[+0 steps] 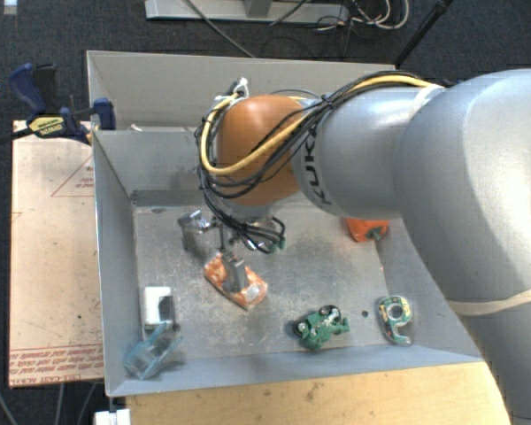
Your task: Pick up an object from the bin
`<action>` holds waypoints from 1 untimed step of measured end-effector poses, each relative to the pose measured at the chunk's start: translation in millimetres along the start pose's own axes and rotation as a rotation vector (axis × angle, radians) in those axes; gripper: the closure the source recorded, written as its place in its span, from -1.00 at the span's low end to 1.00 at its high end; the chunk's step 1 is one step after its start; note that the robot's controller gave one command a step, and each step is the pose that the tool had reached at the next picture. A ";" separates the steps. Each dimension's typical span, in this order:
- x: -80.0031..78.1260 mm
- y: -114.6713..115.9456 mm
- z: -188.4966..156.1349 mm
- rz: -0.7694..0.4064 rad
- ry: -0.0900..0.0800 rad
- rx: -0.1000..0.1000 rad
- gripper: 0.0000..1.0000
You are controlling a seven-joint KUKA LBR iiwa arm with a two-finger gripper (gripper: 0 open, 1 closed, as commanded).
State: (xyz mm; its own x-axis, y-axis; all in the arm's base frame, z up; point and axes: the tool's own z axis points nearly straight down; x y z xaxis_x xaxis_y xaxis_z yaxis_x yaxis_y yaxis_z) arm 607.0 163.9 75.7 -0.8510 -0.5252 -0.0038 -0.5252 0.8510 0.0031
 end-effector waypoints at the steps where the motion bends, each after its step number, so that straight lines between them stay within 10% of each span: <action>1: -9.2 -21.5 2.4 -0.181 0.002 0.004 1.00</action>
Offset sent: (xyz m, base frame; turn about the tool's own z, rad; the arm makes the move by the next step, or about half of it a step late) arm 0.0000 0.0000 0.0000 0.0000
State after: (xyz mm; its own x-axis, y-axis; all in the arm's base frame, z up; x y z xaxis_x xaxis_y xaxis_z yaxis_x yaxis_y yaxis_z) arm 626.1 150.4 73.3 -0.7424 -0.6699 -0.0016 -0.6699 0.7424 -0.0013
